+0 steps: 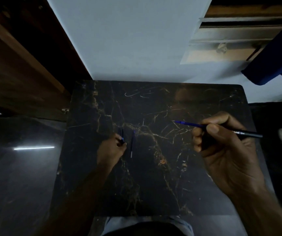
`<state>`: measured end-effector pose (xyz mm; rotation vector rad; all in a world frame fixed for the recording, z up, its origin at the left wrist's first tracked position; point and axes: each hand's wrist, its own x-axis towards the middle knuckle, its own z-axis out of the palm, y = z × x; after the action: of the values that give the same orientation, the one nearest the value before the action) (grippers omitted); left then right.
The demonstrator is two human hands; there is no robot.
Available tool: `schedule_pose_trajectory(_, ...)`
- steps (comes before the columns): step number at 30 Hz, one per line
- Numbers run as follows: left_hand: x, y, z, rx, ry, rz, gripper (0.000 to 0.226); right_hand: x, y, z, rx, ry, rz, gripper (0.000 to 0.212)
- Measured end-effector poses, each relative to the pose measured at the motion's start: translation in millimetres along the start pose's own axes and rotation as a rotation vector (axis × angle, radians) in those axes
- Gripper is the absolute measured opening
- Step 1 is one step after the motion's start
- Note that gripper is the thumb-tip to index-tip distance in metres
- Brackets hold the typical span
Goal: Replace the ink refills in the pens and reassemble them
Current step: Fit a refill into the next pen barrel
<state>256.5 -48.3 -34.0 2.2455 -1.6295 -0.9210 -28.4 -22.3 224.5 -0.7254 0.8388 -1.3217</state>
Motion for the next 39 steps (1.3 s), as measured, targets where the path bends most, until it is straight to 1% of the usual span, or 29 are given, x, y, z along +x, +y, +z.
schedule_pose_trajectory(6, -11, -11, 1, -0.120, 0.162, -0.068, 0.024, 1, 0, 0, -0.015, 0.038, -0.004, 0.013)
schedule_pose_trajectory(9, -10, -11, -1, -0.095, 0.130, -0.093, 0.024, 3, 2, 4, -0.010, 0.048, 0.004, 0.011)
schedule_pose_trajectory(12, -2, -8, -3, -0.033, 0.080, -0.121, 0.030, 5, 4, 9, -0.020, 0.026, 0.013, 0.007)
schedule_pose_trajectory(16, 0, -6, -3, -0.005, 0.085, -0.105, 0.036, 8, 5, 16, -0.029, 0.019, 0.014, 0.008)
schedule_pose_trajectory(22, 0, -11, -1, -0.043, 0.114, -0.090, 0.038, 7, 7, 18, -0.033, 0.018, 0.016, 0.007)
schedule_pose_trajectory(24, -1, -11, -3, -0.149, 0.127, -0.150, 0.035, 6, 8, 18, -0.029, 0.025, 0.017, 0.007)
schedule_pose_trajectory(26, -5, 1, -13, -0.379, 0.155, -0.253, 0.025, 4, 8, 18, -0.022, 0.035, 0.018, 0.008)
schedule_pose_trajectory(27, -9, 13, -22, -0.517, 0.158, -0.267, 0.020, 4, 8, 18, -0.017, 0.042, 0.016, 0.008)
schedule_pose_trajectory(28, -14, 28, -35, -0.657, 0.151, -0.231, 0.015, 3, 8, 19, -0.012, 0.049, 0.012, 0.007)
schedule_pose_trajectory(29, -21, 46, -50, -0.798, 0.128, -0.146, 0.012, 3, 9, 20, -0.004, 0.055, 0.007, 0.007)
schedule_pose_trajectory(31, -42, 86, -86, -1.034, 0.008, 0.124, 0.014, 3, 11, 25, 0.024, 0.063, -0.003, 0.006)
schedule_pose_trajectory(33, -66, 130, -119, -1.170, -0.147, 0.417, 0.021, 6, 13, 32, 0.063, 0.058, -0.006, 0.008)
schedule_pose_trajectory(34, -76, 149, -132, -1.203, -0.208, 0.534, 0.023, 7, 14, 37, 0.086, 0.051, -0.004, 0.009)
schedule_pose_trajectory(35, -84, 166, -143, -1.220, -0.243, 0.609, 0.023, 8, 15, 43, 0.109, 0.043, -0.004, 0.010)
schedule_pose_trajectory(37, -96, 189, -154, -1.254, -0.240, 0.636, 0.020, 10, 16, 51, 0.145, 0.029, -0.022, 0.011)
schedule_pose_trajectory(39, -102, 197, -157, -1.287, -0.171, 0.584, 0.016, 10, 17, 57, 0.155, 0.020, -0.040, 0.012)
